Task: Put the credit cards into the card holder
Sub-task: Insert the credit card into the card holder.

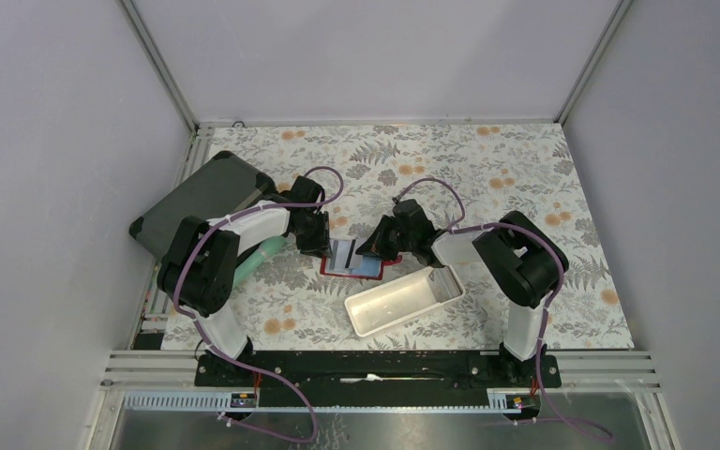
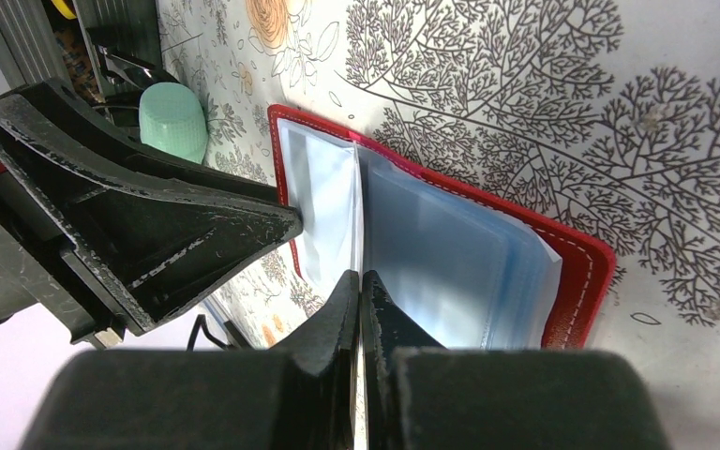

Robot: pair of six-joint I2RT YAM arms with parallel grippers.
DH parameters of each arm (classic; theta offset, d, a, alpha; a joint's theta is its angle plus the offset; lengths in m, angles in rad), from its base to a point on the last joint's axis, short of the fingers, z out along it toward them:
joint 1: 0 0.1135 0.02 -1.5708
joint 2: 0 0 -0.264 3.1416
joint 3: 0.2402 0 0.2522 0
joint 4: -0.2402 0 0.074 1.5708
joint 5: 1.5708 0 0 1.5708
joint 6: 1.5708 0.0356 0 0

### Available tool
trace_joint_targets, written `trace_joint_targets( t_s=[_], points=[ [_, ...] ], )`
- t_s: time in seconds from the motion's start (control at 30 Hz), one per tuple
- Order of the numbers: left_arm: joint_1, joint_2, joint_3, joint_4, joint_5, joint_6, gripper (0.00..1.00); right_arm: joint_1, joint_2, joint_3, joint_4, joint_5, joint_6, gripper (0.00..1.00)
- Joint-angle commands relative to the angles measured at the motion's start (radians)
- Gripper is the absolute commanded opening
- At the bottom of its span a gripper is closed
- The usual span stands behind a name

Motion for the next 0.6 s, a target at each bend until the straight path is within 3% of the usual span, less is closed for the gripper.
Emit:
trace_joint_targets(
  t_s=[0.0, 0.57],
  points=[
    [-0.006, 0.007, 0.024, -0.006, -0.015, 0.014, 0.29, 0.025, 0.007, -0.032, -0.002, 0.017, 0.010, 0.00],
    [-0.005, 0.004, 0.026, -0.009, -0.007, 0.016, 0.32, 0.028, 0.021, -0.050, 0.013, -0.002, 0.030, 0.00]
  ],
)
